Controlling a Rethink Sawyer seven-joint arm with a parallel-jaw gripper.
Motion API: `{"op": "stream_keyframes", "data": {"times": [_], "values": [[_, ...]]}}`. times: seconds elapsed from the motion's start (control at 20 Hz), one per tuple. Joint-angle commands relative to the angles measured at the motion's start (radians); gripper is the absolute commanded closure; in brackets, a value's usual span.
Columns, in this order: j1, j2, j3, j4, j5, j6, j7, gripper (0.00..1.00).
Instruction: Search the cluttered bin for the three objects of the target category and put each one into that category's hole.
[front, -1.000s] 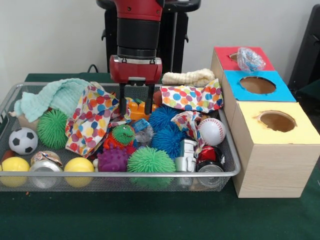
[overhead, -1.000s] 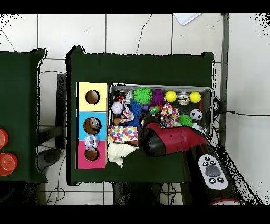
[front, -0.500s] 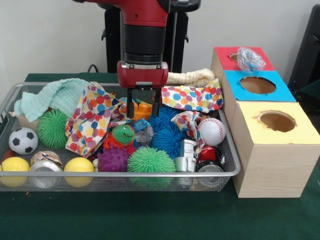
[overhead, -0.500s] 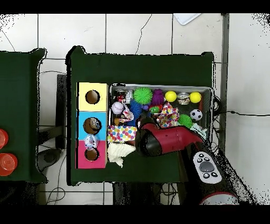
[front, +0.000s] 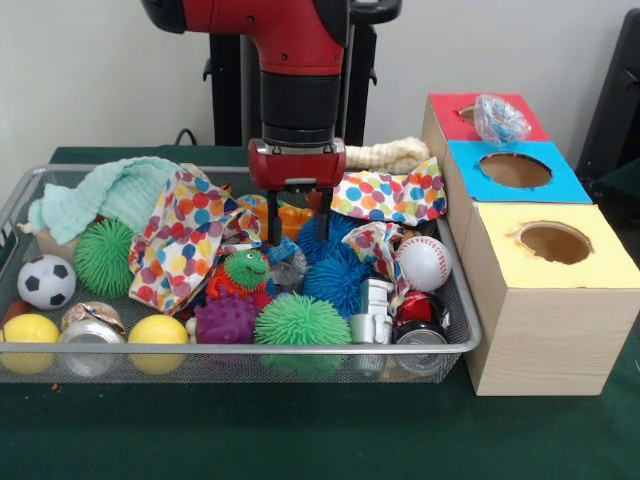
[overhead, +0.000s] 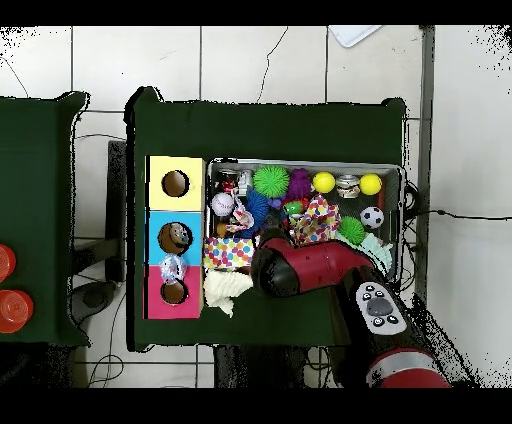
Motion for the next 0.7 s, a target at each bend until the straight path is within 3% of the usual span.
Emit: {"op": "stream_keyframes", "data": {"times": [0.05,0.7], "values": [[0.052,0.043,-0.039,-0.104,-0.057,-0.055,0.071,0.0],[0.098,0.084,-0.121,-0.186,-0.127,-0.095,0.033,0.0]]}}
